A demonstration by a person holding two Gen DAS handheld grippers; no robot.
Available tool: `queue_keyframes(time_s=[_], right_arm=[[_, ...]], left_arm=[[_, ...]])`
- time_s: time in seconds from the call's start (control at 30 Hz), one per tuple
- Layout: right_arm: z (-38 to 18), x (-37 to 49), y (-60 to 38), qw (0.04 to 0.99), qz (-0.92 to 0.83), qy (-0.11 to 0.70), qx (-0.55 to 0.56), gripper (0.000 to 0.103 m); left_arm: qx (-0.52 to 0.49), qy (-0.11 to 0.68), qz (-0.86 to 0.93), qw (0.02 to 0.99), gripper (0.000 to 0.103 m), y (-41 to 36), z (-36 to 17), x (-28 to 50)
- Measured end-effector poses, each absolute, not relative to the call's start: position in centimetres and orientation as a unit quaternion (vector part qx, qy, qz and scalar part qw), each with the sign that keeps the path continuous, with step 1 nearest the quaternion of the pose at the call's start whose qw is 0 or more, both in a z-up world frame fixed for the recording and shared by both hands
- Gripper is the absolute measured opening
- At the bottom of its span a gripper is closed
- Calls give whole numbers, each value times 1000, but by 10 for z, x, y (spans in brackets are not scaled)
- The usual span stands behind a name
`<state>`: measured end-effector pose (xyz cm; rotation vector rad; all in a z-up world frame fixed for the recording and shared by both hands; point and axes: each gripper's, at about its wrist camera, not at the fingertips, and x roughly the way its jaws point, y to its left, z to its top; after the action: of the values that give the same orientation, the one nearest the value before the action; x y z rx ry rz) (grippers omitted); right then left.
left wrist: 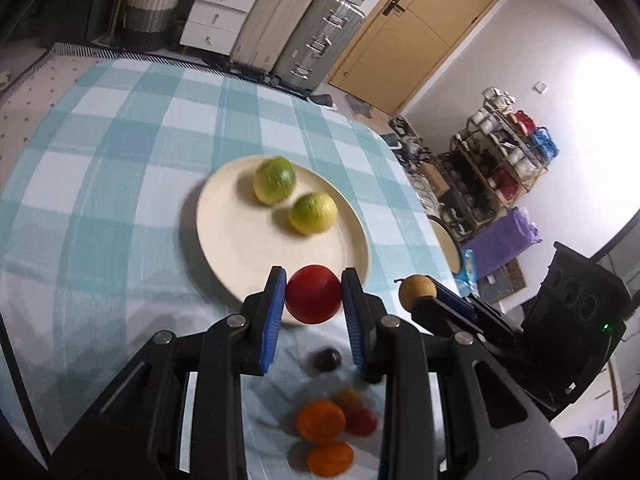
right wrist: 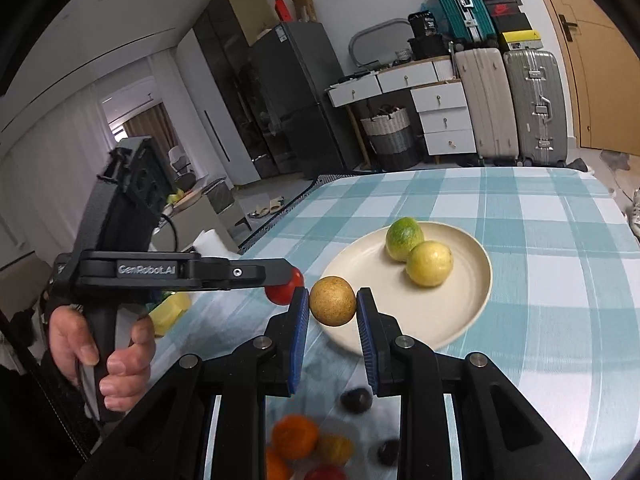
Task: Organize fruits
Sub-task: 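Carry the tomato and brown fruit onto the plate and open both tools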
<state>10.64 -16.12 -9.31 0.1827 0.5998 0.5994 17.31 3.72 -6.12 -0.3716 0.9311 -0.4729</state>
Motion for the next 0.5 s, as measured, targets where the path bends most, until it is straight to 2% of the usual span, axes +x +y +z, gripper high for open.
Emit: queue_keyframes(time_s=[0.5], right_arm=[[-119,194,-142,900,258,344,70,25]], left_arm=[[-158,449,-185,859,26,37,-84,261]])
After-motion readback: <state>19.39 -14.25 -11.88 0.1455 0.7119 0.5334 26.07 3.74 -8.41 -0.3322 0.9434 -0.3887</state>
